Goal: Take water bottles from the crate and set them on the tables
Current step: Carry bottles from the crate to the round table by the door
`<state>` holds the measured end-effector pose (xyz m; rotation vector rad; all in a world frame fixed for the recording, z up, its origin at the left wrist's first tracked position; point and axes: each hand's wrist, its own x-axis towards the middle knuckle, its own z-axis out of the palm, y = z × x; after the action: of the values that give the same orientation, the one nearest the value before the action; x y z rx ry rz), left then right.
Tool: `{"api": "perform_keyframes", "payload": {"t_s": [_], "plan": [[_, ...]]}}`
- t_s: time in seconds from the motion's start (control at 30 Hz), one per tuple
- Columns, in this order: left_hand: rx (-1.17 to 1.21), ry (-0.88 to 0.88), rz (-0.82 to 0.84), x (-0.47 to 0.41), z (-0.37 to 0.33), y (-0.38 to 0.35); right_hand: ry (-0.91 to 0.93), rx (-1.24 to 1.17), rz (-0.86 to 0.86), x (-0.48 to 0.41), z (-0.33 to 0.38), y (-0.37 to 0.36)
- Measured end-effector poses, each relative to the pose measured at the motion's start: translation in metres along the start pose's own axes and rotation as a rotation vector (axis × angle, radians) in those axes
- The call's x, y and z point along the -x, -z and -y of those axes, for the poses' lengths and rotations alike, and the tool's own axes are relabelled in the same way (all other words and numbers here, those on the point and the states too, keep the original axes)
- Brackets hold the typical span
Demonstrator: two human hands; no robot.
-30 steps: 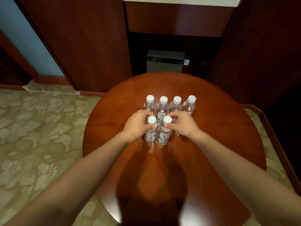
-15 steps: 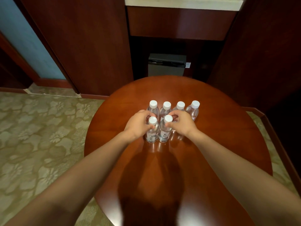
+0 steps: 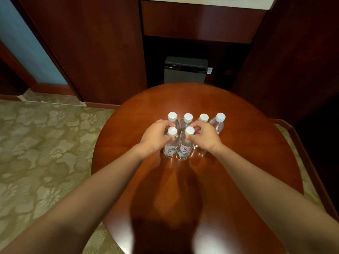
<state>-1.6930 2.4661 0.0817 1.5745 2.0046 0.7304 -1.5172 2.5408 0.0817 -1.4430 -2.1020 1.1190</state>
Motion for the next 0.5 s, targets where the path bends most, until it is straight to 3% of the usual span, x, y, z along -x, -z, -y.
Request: {"api": "perform_keyframes", "payload": {"t_s": [0.33, 0.5], "plan": [[0.053, 0.032, 0.026, 0.016, -0.001, -0.001, 0.060, -0.033, -0.017, 0.016, -0.002, 0.000], [0.065, 0.050, -0.064, 0.045, -0.005, -0.001, 0.065, 0.040, -0.158, 0.044, -0.011, 0.005]]}}
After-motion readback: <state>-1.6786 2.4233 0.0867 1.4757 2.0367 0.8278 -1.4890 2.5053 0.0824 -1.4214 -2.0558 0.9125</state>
